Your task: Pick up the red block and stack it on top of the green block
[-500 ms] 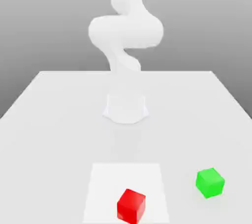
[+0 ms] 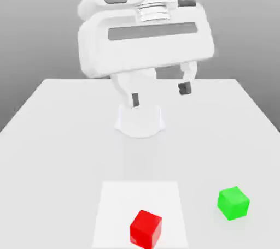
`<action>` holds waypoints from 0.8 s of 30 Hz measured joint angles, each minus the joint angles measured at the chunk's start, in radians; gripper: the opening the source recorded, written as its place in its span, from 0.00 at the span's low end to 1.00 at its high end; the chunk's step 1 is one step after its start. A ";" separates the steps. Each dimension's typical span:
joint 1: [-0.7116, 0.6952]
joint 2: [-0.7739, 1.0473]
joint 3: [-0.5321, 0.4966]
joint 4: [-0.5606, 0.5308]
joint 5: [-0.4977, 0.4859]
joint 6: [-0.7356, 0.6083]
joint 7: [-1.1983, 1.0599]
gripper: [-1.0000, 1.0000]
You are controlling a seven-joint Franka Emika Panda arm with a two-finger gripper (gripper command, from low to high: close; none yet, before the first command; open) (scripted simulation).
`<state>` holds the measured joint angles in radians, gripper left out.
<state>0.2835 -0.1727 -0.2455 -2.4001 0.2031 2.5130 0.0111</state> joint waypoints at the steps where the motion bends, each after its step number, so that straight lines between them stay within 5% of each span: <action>1: 0.005 0.035 -0.002 -0.006 0.008 0.012 -0.042 0.50; 12: 0.009 0.384 0.000 -0.071 -0.062 0.172 -0.378 0.50; 16: -0.032 0.526 0.052 -0.052 -0.008 0.283 -0.438 0.50; 17: -0.044 0.554 0.067 -0.048 0.005 0.306 -0.449 0.00; 24: -0.045 0.557 0.069 -0.047 0.005 0.306 -0.450 0.00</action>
<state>0.2383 0.3846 -0.1768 -2.4476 0.2086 2.8194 -0.4386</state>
